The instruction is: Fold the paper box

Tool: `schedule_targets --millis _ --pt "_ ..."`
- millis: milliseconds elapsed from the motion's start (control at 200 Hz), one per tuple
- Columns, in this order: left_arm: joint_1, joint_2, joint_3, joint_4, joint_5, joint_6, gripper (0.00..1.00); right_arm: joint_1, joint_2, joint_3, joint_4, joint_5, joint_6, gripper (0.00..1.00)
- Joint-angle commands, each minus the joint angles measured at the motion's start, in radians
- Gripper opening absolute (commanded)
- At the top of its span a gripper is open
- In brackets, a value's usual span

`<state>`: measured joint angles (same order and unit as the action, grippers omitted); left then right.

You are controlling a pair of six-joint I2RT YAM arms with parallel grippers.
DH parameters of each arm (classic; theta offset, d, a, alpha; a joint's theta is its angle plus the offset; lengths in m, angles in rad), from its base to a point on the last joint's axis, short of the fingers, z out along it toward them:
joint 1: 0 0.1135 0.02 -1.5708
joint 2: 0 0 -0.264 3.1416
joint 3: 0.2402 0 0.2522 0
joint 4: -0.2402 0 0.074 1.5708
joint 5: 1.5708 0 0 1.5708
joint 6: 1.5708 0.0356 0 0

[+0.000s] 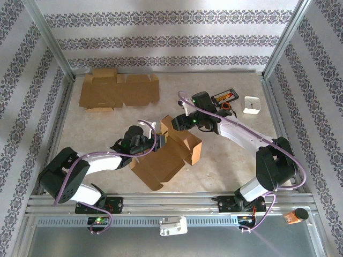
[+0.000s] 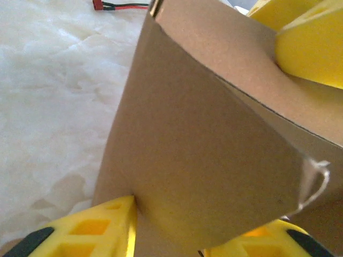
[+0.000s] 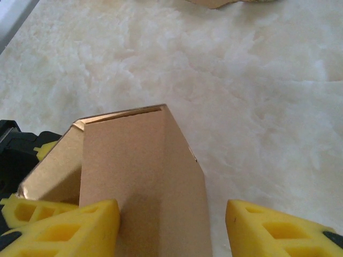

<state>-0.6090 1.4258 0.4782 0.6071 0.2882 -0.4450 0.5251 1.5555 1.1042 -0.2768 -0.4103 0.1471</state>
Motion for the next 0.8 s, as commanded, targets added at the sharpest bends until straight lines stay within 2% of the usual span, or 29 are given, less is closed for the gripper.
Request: schedule_targets --millis 0,165,380,485,545,605,705,794 --pt "-0.020 -0.103 -0.023 0.040 0.026 0.082 0.41 0.033 0.044 -0.034 -0.081 0.080 -0.061 0.55" --pt "-0.020 -0.243 -0.051 -0.137 -0.045 0.211 0.48 0.070 0.003 -0.100 -0.051 0.153 -0.136 0.55" --pt "-0.020 -0.474 -0.128 -0.209 -0.117 0.314 0.50 0.072 -0.016 -0.123 -0.045 0.156 -0.166 0.55" --pt "-0.017 -0.549 -0.118 -0.333 -0.237 0.473 0.54 0.072 -0.010 -0.112 -0.050 0.145 -0.168 0.55" --pt "-0.012 -0.533 -0.093 -0.403 -0.292 0.594 0.55 0.071 -0.007 -0.104 -0.051 0.139 -0.169 0.55" --pt "-0.001 -0.490 -0.065 -0.445 -0.330 0.659 0.55 0.070 -0.002 -0.096 -0.053 0.138 -0.166 0.55" --pt "0.051 -0.409 -0.011 -0.493 -0.268 0.708 0.54 0.068 0.009 -0.082 -0.056 0.132 -0.164 0.55" --pt "0.122 -0.337 0.023 -0.486 -0.148 0.718 0.54 0.067 0.014 -0.069 -0.062 0.131 -0.162 0.55"
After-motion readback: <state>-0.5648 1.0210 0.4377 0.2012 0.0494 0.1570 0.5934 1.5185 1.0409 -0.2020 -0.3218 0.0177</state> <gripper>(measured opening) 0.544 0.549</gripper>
